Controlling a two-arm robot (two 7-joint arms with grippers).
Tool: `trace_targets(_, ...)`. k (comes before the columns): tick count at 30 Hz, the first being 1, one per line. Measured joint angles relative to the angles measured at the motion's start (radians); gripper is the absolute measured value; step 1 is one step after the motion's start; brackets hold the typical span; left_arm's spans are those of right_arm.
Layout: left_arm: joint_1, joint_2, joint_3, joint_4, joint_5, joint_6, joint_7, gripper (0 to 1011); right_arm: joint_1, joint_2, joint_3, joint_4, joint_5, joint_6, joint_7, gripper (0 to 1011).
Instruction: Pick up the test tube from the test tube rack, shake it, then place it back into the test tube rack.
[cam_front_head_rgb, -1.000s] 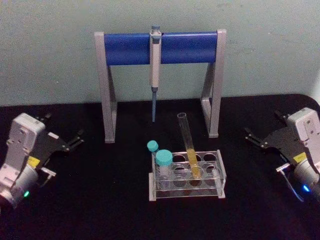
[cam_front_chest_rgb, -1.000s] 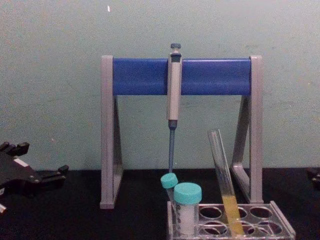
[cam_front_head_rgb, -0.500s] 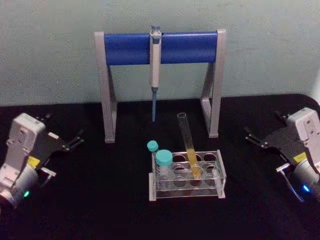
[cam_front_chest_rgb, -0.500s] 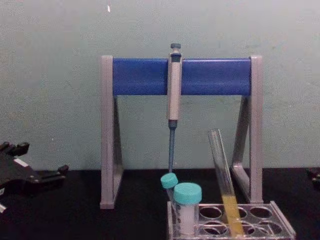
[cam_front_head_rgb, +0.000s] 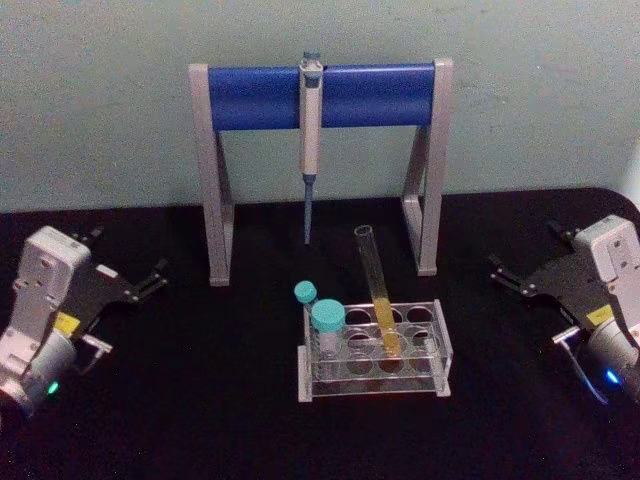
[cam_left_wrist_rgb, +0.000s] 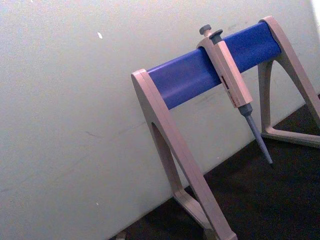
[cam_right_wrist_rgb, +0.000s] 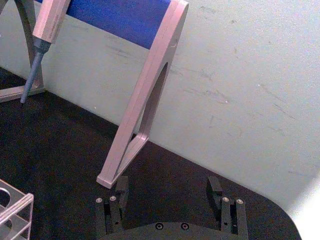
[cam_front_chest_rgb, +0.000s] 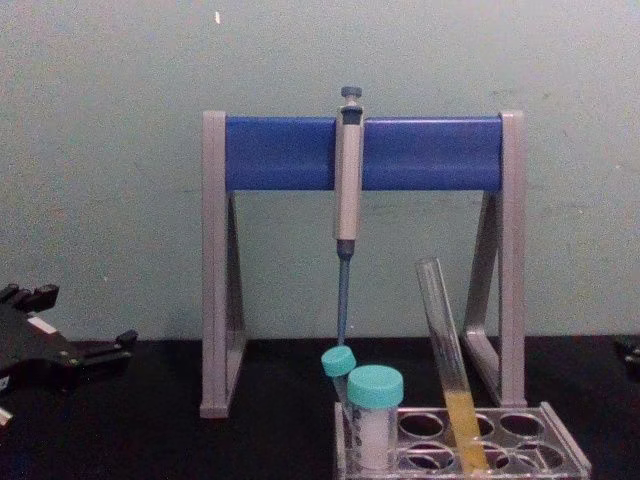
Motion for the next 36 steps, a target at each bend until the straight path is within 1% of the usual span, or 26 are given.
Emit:
trace_targets(8,0.0,0.0,0.0,0.0,0.0,0.0,0.0,1001,-0.001,0.0,0.001,-0.001,-0.002,0.0,0.0,1000)
trace_targets(12,0.0,0.0,0.0,0.0,0.0,0.0,0.0,1002,-0.006,-0.003,0.012,-0.01,-0.011,-0.002,0.004,1000)
trace_targets(16,0.0,0.0,0.0,0.0,0.0,0.0,0.0,1001,-0.016,-0.005,0.03,-0.023,-0.002,-0.023,0.03,1000)
trace_targets(21,0.0,0.0,0.0,0.0,0.0,0.0,0.0,1001,-0.025,-0.006,0.046,-0.038,0.023,-0.056,0.073,1000)
trace_targets(26,0.0,0.0,0.0,0.0,0.0,0.0,0.0,1001,-0.03,-0.011,0.059,-0.062,0.058,-0.101,0.148,1000)
trace_targets(33,0.0,0.0,0.0,0.0,0.0,0.0,0.0,1001,-0.023,-0.019,0.059,-0.084,0.087,-0.126,0.228,1000)
trace_targets(36,0.0,0.0,0.0,0.0,0.0,0.0,0.0,1001,-0.015,-0.027,0.053,-0.091,0.111,-0.129,0.285,1000)
